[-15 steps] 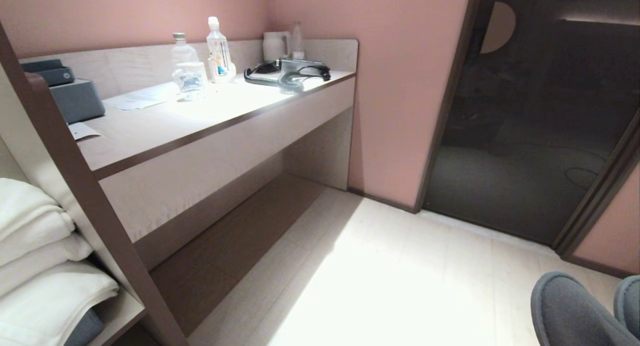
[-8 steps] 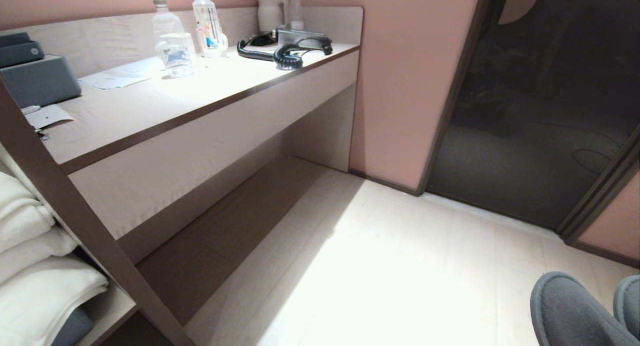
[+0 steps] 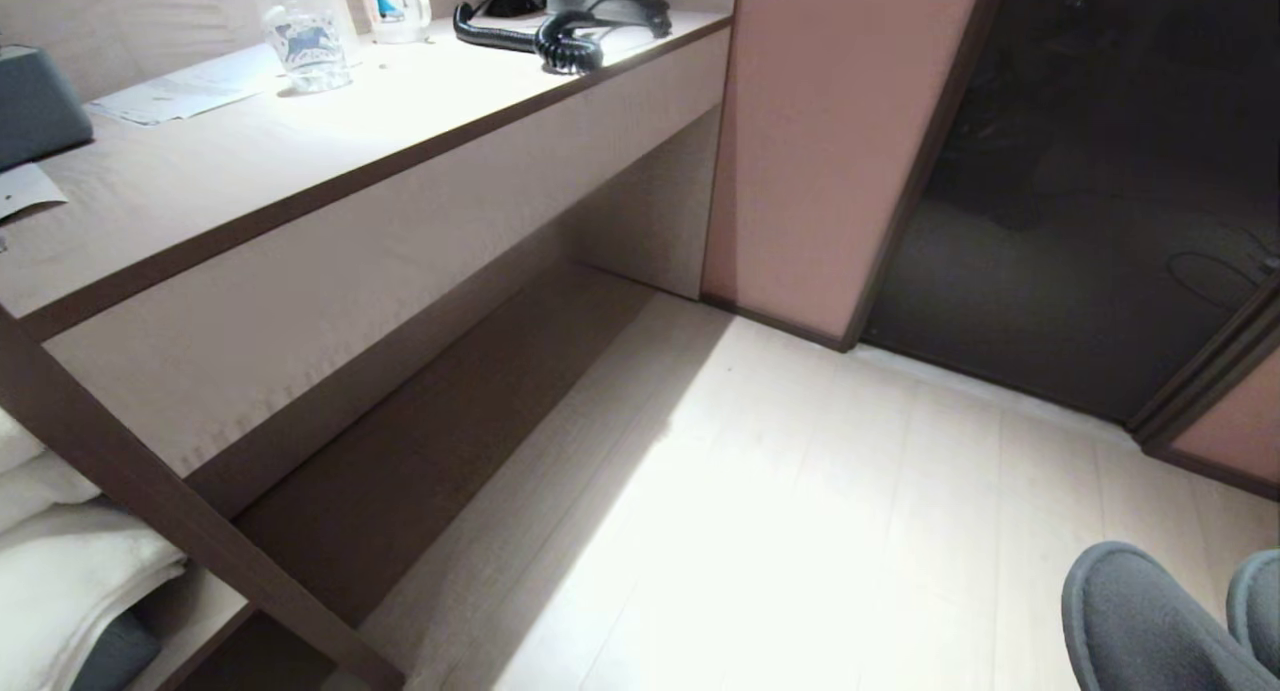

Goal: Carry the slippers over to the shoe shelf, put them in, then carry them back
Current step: Place the slippers on the floor

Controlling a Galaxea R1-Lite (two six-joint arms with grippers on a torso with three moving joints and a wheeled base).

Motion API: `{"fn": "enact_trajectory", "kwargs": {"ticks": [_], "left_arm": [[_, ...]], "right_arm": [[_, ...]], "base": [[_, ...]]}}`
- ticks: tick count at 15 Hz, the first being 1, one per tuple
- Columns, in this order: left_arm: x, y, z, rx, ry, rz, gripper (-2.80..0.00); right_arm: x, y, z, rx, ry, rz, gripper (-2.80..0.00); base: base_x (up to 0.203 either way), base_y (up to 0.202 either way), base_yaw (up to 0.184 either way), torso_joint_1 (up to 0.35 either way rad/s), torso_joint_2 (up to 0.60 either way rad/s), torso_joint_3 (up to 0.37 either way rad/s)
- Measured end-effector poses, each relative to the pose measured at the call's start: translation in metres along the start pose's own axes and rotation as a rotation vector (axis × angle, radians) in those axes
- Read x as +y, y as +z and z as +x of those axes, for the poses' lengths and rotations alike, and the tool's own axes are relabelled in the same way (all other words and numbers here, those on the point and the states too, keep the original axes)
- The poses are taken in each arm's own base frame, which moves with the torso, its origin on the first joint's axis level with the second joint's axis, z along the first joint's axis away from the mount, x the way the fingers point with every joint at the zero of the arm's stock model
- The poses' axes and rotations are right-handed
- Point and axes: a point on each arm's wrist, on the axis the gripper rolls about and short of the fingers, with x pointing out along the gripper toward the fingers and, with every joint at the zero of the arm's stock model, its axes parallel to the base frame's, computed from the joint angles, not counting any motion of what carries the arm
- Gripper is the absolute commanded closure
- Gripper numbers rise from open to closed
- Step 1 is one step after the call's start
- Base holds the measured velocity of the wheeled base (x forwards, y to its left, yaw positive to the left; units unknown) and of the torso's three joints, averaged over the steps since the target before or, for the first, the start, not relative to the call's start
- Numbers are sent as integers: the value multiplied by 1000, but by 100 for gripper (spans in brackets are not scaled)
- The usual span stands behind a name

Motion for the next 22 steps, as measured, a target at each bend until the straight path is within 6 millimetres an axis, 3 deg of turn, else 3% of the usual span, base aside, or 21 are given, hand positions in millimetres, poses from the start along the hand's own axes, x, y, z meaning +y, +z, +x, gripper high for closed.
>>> {"fn": "enact_trajectory", "kwargs": {"ticks": [22], "left_arm": [[0, 0, 0, 2, 0, -3, 0]], "right_arm": [[0, 0, 0, 2, 2, -3, 0]], "base": [[0, 0, 0, 2, 3, -196]]}}
